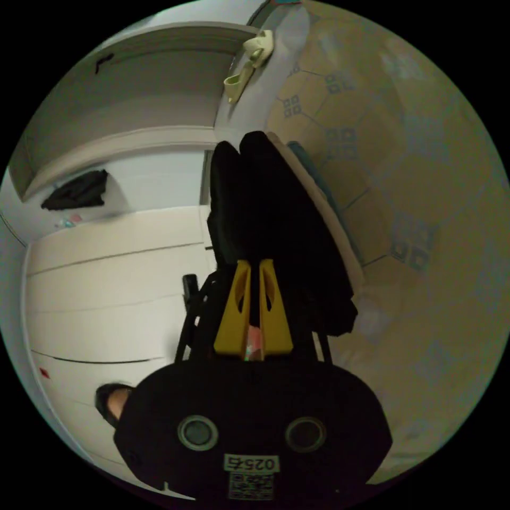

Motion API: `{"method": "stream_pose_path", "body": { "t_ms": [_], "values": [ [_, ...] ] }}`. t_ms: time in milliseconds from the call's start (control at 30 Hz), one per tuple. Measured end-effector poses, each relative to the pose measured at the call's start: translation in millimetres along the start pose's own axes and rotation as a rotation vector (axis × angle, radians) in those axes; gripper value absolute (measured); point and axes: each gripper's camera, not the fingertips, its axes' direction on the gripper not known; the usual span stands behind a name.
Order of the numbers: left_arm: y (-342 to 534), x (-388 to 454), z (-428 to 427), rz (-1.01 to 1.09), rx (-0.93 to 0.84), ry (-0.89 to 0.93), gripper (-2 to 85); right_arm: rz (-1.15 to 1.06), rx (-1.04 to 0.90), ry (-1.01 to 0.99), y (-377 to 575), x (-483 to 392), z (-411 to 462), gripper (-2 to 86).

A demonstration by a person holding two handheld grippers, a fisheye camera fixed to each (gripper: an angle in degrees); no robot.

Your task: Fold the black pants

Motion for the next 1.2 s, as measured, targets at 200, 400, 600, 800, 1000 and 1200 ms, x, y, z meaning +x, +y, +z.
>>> {"method": "stream_pose_path", "body": {
  "t_ms": [200, 400, 600, 800, 1000, 1200],
  "values": [
    [6, 15, 11, -0.007, -0.011, -0.025, -1.3, -0.005, 0.064, -0.024, -26, 7, 18, 0.1],
    [42, 11, 2, 0.011, 0.086, -0.014, -1.3, -0.029, 0.159, -0.093, -64, -12, 58, 1.0],
    [56, -2, 12, 0.073, 0.068, 0.02, -0.8, 0.013, 0.131, -0.11, -74, -43, 63, 3.8],
    [107, -10, -23, 0.125, 0.324, -0.05, -1.4, -0.065, 0.126, -0.076, -57, -103, 34, 8.8],
    [92, 68, 46, 0.579, 0.176, -0.079, -0.9, -0.558, 0.074, 0.162, -10, -269, 75, 3.5],
    [78, 46, 186, 0.669, -0.136, -0.505, -0.9, -0.483, -0.214, 0.367, 16, -285, 131, -0.8]
  ]
}}
